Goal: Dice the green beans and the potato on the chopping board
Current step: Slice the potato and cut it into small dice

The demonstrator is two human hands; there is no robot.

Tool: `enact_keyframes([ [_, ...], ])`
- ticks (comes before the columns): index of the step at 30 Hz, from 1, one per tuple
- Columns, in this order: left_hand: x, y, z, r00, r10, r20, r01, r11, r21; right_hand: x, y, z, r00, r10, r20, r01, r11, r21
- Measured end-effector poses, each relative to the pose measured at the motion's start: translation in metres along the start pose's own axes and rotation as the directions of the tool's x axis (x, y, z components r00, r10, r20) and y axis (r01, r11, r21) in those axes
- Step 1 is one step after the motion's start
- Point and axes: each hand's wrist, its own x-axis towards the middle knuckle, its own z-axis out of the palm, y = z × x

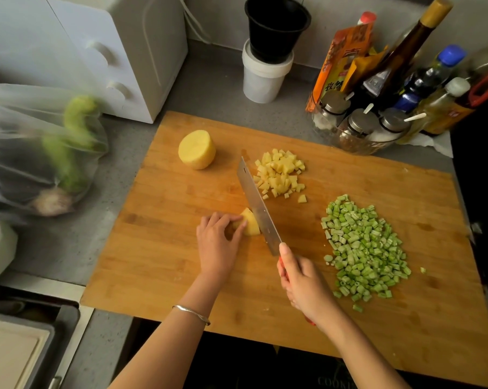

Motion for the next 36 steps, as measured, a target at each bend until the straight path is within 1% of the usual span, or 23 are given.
enact_keyframes([
  [6, -0.001, 0.0, 0.001, 1.0, 0.011, -0.012, -0.011, 1.0, -0.007, 0.005, -0.003, 0.006, 1.0, 0.007, 0.006, -0.007, 1.0, 0.017],
  [8, -0.003, -0.003, 0.0, 0.999, 0.045, -0.017, -0.045, 0.999, -0.016, 0.007, -0.003, 0.006, 1.0, 0.019, 0.012, -0.019, 1.0, 0.008],
  [10, -0.004, -0.007, -0.003, 0.99, 0.142, 0.001, -0.142, 0.99, -0.02, 0.007, -0.002, 0.005, 1.0, 0.021, 0.014, -0.021, 1.0, -0.019],
  [13, -0.007, -0.019, -0.008, 0.926, 0.37, 0.079, -0.374, 0.926, 0.048, 0.007, -0.003, 0.005, 1.0, 0.02, 0.007, -0.02, 0.999, -0.038],
  [15, -0.009, -0.024, -0.01, 0.889, 0.442, 0.121, -0.454, 0.886, 0.092, 0.007, -0.003, 0.005, 1.0, 0.02, 0.001, -0.02, 0.999, -0.047],
  [17, -0.01, -0.025, -0.012, 0.868, 0.474, 0.146, -0.493, 0.858, 0.146, 0.007, -0.003, 0.006, 1.0, 0.019, -0.002, -0.019, 0.999, -0.043],
  [20, -0.012, -0.025, -0.017, 0.856, 0.477, 0.197, -0.512, 0.835, 0.202, 0.007, -0.002, 0.008, 1.0, 0.025, 0.004, -0.025, 0.999, -0.032],
  [34, -0.012, -0.025, -0.018, 0.865, 0.421, 0.273, -0.475, 0.862, 0.178, 0.019, 0.001, 0.014, 0.998, 0.063, 0.006, -0.062, 0.995, -0.077],
  [36, -0.013, -0.025, -0.018, 0.866, 0.41, 0.286, -0.468, 0.866, 0.174, 0.018, 0.005, 0.015, 0.996, 0.087, 0.005, -0.086, 0.993, -0.077],
])
